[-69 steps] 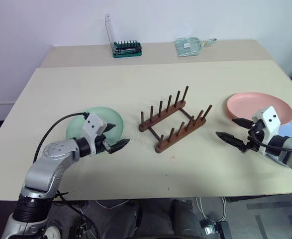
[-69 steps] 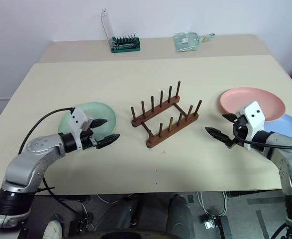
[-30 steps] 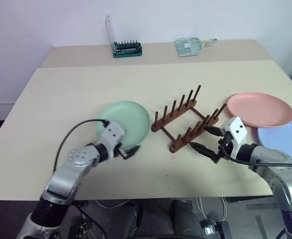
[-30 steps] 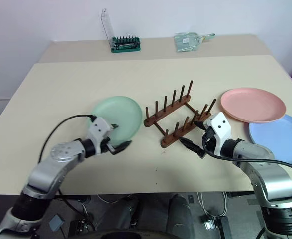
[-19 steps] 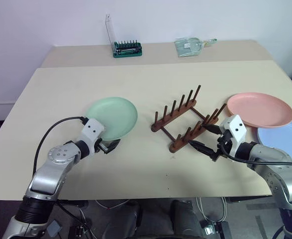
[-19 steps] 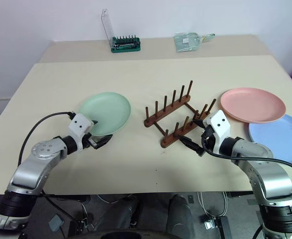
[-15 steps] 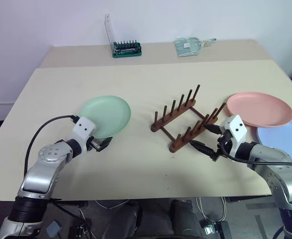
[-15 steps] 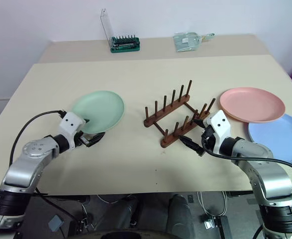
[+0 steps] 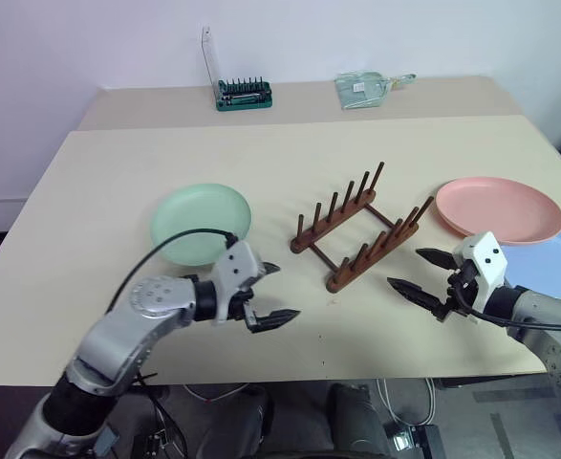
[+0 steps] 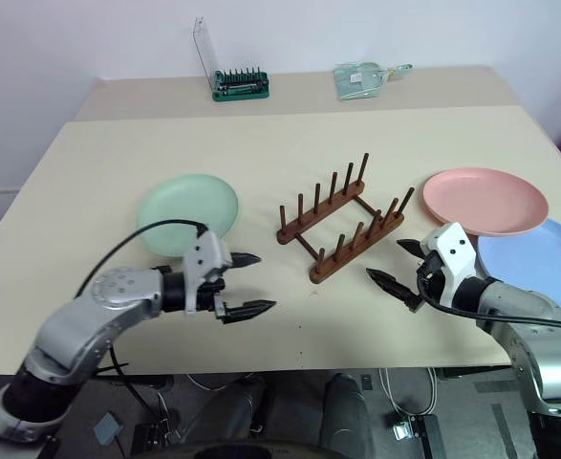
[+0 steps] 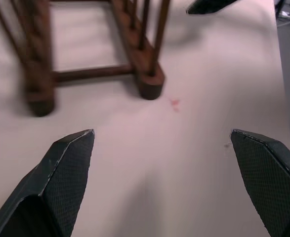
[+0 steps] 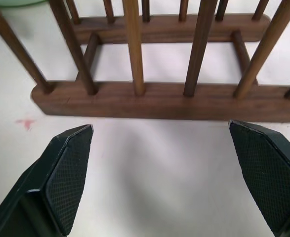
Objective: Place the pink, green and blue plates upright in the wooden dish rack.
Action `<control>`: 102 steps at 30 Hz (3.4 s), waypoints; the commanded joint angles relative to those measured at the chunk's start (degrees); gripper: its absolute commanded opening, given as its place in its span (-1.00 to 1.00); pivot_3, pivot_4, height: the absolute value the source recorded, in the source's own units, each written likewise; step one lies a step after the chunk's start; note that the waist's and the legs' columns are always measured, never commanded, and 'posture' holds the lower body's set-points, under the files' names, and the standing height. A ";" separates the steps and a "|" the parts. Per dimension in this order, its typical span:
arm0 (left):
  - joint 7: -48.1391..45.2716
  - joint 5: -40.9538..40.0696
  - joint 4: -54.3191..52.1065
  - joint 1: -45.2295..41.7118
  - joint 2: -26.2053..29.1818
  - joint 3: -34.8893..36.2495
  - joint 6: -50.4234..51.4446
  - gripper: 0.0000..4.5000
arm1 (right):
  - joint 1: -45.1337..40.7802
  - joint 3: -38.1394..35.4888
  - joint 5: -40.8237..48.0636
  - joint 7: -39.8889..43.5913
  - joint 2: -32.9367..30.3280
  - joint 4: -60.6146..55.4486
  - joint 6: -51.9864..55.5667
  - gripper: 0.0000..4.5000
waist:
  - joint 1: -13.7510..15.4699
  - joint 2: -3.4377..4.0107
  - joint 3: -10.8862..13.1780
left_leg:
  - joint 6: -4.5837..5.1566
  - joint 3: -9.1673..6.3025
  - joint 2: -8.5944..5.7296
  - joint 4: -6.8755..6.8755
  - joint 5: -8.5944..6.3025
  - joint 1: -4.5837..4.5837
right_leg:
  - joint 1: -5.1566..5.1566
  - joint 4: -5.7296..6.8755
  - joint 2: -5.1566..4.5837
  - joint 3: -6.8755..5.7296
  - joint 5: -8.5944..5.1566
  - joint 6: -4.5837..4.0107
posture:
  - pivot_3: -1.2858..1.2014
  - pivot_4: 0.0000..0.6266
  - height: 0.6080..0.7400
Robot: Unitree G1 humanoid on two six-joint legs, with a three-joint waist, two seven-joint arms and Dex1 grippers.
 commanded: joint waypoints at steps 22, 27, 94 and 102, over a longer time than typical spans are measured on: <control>26.38 16.24 17.95 -6.50 -25.92 -10.49 6.00 -0.04 | 1.56 -2.83 3.53 -1.08 -2.03 -7.82 3.95 1.00 | 0.21 -0.08 -0.04 | 0.04 0.06 -0.01 0.12 -0.02 0.05 | 0.14 -0.04 -0.01 0.00 0.00 0.03 | 0.03 -0.52 1.00; 21.00 16.95 21.46 -9.81 -22.09 -9.14 -1.17 -0.66 | 1.95 -1.74 4.28 -2.27 -0.80 -9.72 4.21 1.00 | 0.09 -0.07 -0.05 | 0.01 0.07 0.00 0.12 0.00 0.05 | 0.11 -0.02 0.00 0.00 0.00 0.03 | 0.03 -0.52 1.00; 12.01 25.63 55.01 -25.83 -27.63 -3.02 -18.31 -0.93 | -23.00 15.49 -25.87 -13.24 1.73 27.30 -11.86 -0.98 | -0.16 -0.28 -0.16 | -0.06 0.22 0.02 0.19 0.06 0.11 | 0.10 -0.01 0.01 0.01 0.19 0.04 | 0.03 -0.52 1.00; -1.69 17.33 37.43 -19.54 -21.36 -1.08 -23.63 -0.93 | -7.11 2.13 -24.89 -3.60 -11.99 7.11 -12.34 0.07 | -0.09 -0.15 -0.14 | -0.02 0.19 -0.03 0.11 0.03 -0.13 | -0.19 -0.01 -0.03 0.01 0.19 0.05 | 0.03 -0.52 1.00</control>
